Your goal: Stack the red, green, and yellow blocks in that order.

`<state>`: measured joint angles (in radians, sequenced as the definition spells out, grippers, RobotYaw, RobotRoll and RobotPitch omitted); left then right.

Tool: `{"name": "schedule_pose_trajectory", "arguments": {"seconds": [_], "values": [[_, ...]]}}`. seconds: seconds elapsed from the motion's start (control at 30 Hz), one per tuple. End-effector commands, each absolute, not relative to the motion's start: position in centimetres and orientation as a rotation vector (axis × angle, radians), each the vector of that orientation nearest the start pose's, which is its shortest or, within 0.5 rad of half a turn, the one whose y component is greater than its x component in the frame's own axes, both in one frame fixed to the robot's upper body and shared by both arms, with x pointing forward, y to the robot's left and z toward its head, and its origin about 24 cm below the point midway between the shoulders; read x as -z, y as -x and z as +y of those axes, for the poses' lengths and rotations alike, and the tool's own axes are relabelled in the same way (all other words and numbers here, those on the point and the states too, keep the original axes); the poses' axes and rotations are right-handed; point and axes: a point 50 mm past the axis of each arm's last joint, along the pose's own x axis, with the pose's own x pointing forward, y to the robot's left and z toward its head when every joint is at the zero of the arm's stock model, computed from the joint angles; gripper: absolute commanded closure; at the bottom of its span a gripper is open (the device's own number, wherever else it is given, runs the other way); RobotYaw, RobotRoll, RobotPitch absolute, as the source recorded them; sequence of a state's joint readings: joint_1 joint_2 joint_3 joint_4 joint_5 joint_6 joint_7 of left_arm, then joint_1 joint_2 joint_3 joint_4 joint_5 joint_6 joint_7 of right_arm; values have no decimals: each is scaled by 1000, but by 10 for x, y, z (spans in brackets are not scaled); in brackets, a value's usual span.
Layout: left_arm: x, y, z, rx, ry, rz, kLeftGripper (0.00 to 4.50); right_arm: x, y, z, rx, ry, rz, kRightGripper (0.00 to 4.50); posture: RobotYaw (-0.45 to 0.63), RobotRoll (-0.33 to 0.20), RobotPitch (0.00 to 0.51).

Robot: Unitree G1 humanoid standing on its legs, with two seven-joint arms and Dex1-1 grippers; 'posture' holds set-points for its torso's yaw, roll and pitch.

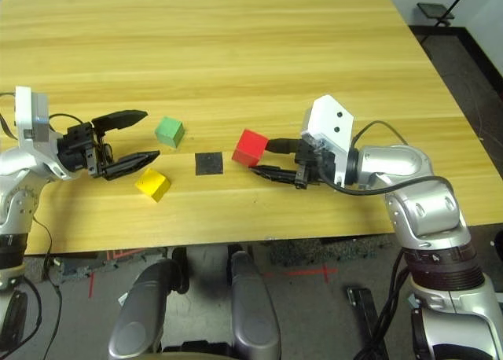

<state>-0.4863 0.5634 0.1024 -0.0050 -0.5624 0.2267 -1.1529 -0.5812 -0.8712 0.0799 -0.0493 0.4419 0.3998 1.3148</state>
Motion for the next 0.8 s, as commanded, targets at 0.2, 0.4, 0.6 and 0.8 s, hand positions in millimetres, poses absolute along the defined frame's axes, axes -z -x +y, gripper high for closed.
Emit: {"name": "schedule_pose_trajectory", "arguments": {"seconds": [0.2, 0.4, 0.6, 0.8], "values": [[-192, -285, 187, 1198, -161, -267, 0, -198, -315, -192, -1449, 630, 175, 2462, 259, 25, 305], [-191, -281, 189, 1181, -164, -265, 0, -188, -333, -177, -1493, 697, 149, 2462, 284, 31, 298], [-192, -280, 188, 1171, -164, -270, 0, -182, -342, -166, -1504, 697, 119, 2462, 308, 37, 297], [-192, -278, 189, 1162, -163, -269, 0, -176, -347, -160, -1483, 693, 106, 2462, 312, 41, 304]]}}
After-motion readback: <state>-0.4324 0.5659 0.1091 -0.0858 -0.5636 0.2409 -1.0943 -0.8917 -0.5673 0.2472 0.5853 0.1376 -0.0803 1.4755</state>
